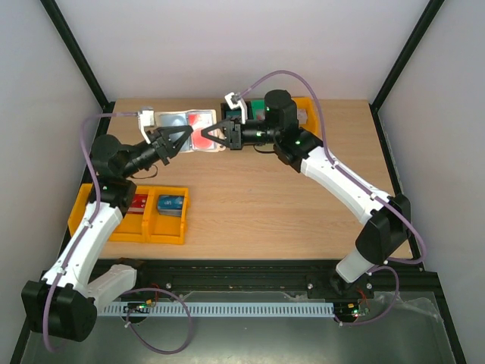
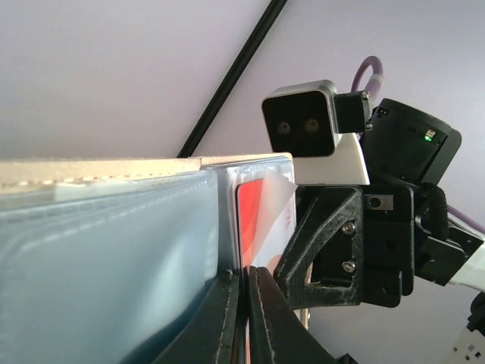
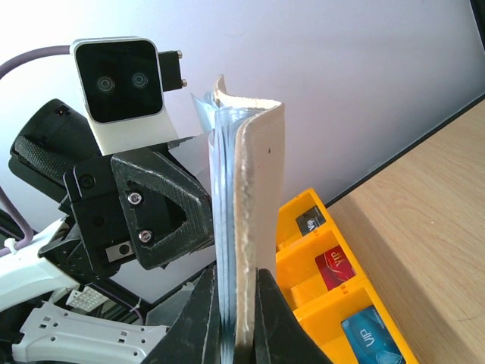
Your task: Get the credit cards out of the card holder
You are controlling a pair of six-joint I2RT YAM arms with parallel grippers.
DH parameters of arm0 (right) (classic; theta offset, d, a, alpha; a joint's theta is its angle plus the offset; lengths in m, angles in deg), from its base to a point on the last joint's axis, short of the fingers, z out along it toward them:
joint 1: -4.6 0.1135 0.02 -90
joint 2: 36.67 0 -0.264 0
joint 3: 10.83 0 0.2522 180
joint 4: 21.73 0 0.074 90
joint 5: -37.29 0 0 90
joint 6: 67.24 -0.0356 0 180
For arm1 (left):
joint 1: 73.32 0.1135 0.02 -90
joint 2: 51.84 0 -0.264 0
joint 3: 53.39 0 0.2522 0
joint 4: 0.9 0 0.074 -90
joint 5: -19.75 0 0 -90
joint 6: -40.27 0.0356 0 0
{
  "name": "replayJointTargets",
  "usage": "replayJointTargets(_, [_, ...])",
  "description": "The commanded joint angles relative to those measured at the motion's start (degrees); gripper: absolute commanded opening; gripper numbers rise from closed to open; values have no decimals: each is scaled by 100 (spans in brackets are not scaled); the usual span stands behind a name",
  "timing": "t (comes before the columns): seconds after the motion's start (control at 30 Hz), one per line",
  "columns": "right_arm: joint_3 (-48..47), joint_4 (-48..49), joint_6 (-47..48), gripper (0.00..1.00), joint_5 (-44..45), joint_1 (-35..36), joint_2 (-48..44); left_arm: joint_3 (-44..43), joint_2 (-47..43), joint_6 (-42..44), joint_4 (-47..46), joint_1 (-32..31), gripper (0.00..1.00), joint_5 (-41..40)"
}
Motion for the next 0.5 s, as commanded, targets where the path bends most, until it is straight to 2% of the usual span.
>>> replayJointTargets(0.0, [-264,564,61,2,312,288,370,-5,-57,-137,-446,-468,2,1686])
replayJointTargets(0.2, [-136,549,78,2,-5,172,326,11,-199,3,-186,-349,2,1600])
replayJointTargets(0.27, [-66,546,48,6,-136,82,272,45,-290,56,-107,-228,2,1495])
replayJointTargets(0.37, [58,560,126,10,-235,-3,145,98,-400,295,236,-55,2,1137])
replayJointTargets(0.47, [176,614,100,10,-407,-84,41,127,-478,386,470,138,2,695])
